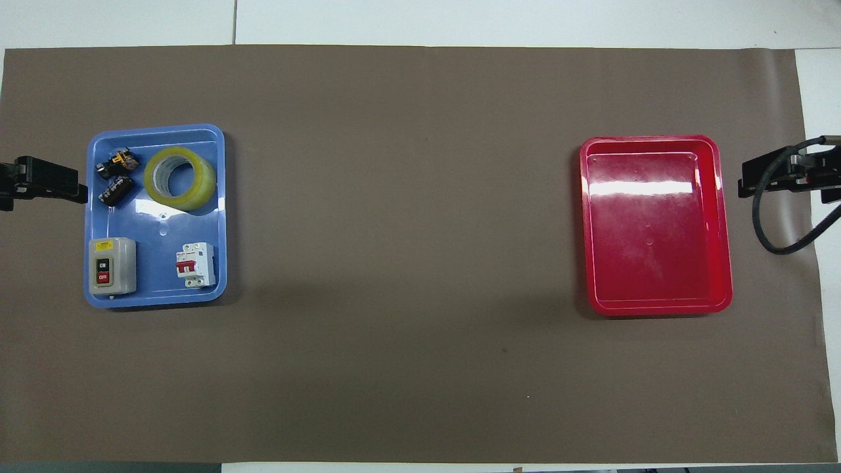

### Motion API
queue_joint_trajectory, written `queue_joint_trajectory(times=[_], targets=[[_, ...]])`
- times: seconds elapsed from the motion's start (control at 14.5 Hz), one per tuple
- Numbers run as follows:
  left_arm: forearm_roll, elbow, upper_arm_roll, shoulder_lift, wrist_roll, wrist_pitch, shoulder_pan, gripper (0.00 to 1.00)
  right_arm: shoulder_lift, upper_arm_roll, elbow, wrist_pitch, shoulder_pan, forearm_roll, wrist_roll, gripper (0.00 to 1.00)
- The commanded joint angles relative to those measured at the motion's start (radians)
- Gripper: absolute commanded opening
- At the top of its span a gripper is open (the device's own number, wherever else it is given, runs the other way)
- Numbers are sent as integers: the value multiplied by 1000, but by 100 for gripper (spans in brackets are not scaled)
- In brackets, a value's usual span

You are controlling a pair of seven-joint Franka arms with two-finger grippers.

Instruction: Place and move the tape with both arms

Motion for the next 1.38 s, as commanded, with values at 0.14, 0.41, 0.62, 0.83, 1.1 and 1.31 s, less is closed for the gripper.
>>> queue_joint_trajectory(times=[0.14,0.41,0.62,0.83,1.1,1.31], targets=[[23,-51,0,-35,0,34,-6,100,-3,5,-11,8,-4,1,-21,100],[23,-51,0,-35,0,36,-7,100,-3,5,-11,10,-4,1,-21,100],[23,-71,0,-40,0,75,-6,100,-3,5,-13,10,-4,1,-18,100],[23,-127,0,-39,2,169,-4,100,-3,5,-14,10,-6,1,-18,100],[23,-239,0,29,46,386,-3,100,-3,5,-14,11,-8,1,-18,100],[23,-255,0,141,48,538,13,100,-3,5,-14,13,-9,1,-18,100]])
